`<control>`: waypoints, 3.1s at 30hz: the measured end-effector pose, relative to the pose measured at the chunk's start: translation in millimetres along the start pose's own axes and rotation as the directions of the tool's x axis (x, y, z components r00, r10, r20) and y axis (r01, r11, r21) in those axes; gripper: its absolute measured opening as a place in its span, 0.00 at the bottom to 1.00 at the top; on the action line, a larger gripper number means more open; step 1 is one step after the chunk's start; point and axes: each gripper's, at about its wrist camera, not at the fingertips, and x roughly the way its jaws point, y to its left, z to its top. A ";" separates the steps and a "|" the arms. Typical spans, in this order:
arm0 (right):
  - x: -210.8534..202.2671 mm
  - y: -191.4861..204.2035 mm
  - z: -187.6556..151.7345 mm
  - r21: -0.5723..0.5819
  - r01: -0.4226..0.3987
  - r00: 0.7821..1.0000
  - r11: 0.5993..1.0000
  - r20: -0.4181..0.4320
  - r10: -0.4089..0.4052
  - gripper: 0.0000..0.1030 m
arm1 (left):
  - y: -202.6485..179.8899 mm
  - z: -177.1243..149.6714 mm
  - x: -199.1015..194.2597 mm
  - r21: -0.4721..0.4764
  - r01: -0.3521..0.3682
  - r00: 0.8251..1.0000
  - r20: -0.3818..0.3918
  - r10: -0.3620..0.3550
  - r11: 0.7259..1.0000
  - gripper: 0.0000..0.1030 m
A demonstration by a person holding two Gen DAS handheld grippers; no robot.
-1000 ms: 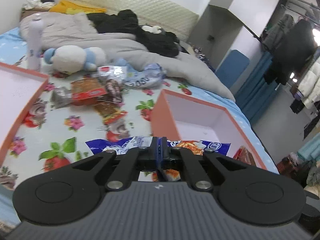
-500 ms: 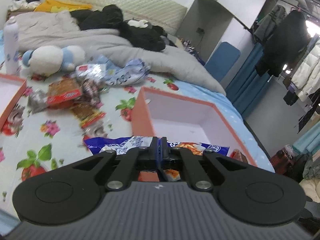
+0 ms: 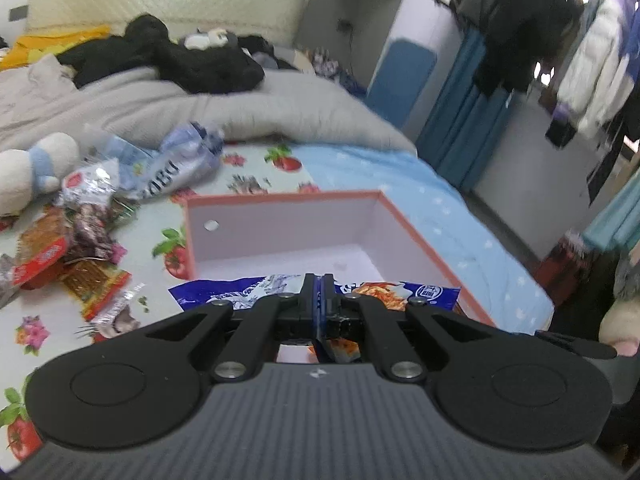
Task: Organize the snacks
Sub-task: 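Carry the blue bag with the left tool while the right tool carries the wafer packet over the deep box, then open the left tool over the deep box while the right tool opens to drop the wafer packet, then withdraw both tools from the deep box back toward the snack pile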
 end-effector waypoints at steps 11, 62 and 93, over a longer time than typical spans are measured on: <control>36.8 -29.0 0.3 -0.014 0.025 0.989 1.000 -0.146 -0.027 0.49 | -20.6 -0.6 73.4 0.056 -0.006 0.985 -0.173 0.015 0.998 0.01; -76.0 78.8 -51.5 -0.001 -0.205 0.967 0.979 0.155 0.203 0.65 | 72.4 -77.8 -134.0 -0.001 -0.057 0.997 0.053 0.056 0.998 0.36; -37.9 223.1 -117.4 -0.144 -0.255 0.956 0.956 0.110 0.272 0.64 | 231.4 -146.9 -140.2 -0.281 -0.222 0.974 -0.028 0.224 0.934 0.50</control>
